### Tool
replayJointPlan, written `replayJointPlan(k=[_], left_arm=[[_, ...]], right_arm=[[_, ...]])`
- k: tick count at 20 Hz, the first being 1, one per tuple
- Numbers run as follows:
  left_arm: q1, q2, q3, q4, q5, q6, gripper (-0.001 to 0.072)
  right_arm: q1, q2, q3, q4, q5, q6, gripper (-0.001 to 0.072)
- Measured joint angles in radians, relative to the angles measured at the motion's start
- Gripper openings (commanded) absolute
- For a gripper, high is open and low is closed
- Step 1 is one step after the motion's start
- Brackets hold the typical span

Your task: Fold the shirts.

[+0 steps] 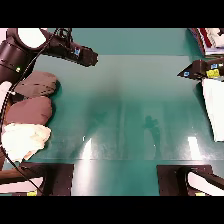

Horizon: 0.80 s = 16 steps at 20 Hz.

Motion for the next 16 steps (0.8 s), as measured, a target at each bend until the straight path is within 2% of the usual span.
replayJointPlan(k=[15, 16], left_arm=[[0.000, 0.000, 0.000, -0.006, 0.006, -0.002, 0.0028], [0.002, 0.000, 0.000, -0.004, 0.012, 0.002, 0.0116]], right_arm=[[0.000, 0.000, 0.000, 0.000, 0.000, 0.000, 0.0016], [0.000, 0.000, 0.000, 0.000, -0.001, 0.000, 0.0016]])
